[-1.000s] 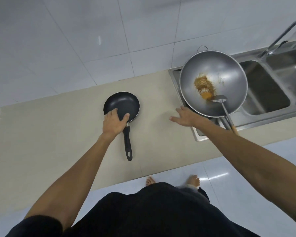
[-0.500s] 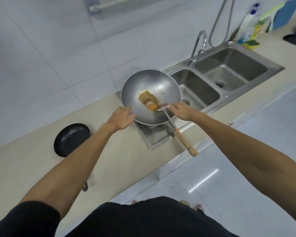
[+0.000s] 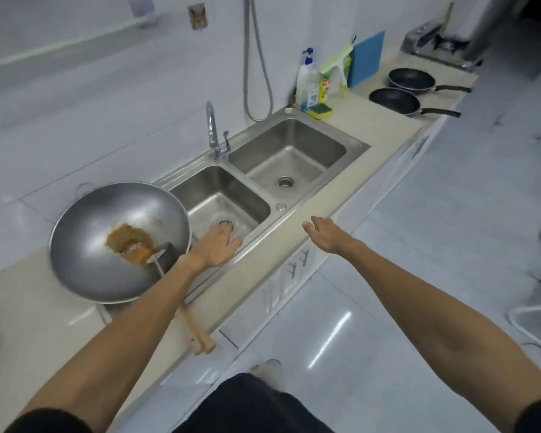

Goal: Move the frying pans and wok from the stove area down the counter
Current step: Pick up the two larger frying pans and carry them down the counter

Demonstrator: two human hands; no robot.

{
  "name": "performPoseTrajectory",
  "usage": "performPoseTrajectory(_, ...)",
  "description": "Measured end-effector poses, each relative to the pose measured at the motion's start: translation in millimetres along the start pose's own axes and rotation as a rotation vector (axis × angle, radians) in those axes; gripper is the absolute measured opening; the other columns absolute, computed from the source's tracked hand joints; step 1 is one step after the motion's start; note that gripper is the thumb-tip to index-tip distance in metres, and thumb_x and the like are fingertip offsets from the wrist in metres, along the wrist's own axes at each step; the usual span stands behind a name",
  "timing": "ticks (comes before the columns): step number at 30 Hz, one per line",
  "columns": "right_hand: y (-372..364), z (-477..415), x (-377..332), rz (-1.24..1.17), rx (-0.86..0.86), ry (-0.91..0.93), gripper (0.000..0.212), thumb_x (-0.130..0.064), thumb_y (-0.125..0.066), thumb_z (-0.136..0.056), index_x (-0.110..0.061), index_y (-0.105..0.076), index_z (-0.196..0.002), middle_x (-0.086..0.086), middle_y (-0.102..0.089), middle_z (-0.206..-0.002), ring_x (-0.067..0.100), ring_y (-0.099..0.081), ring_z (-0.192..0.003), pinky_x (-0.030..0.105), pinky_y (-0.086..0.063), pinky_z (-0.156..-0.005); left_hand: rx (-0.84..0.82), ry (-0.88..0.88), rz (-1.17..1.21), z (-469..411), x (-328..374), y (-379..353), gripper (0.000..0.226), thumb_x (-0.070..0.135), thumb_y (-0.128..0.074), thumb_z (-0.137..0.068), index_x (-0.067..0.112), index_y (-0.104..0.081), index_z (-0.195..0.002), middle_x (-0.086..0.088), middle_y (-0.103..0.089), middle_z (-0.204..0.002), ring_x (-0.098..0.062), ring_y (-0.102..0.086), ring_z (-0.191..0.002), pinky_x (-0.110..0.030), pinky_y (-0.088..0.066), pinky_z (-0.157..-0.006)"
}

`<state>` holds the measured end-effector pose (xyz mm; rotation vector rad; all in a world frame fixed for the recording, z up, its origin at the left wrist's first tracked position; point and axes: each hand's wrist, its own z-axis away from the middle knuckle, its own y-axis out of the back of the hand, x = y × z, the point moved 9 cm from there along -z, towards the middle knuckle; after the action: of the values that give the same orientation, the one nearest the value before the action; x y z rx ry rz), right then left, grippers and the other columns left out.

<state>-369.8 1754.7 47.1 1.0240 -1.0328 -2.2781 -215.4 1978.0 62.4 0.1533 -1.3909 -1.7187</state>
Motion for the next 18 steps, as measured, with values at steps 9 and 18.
performPoseTrajectory(9, 111, -80, 168, -0.088, 0.092, -0.179, 0.062, -0.049, -0.024, -0.108, 0.0, -0.047, -0.138, 0.024, -0.043, -0.155, 0.036, -0.032, -0.147, 0.051, -0.026, -0.12, -0.062, -0.141, -0.096, -177, 143, -22, 0.056, 0.049, -0.034, -0.105, 0.001, -0.045, -0.134, -0.024, -0.05, -0.14, -0.039, -0.048, -0.129, -0.044, -0.037, -0.104)
performPoseTrajectory(18, 242, -183, 290, -0.147, 0.173, -0.28, 0.07, -0.052, -0.022, -0.108, -0.003, -0.031, -0.157, 0.019, -0.031, -0.166, 0.039, -0.023, -0.153, 0.053, -0.021, -0.123, -0.141, -0.217, -0.125, -371, 284, -4, 0.051, 0.045, -0.036, -0.105, -0.001, -0.047, -0.124, -0.024, -0.054, -0.131, -0.04, -0.049, -0.125, -0.045, -0.037, -0.102)
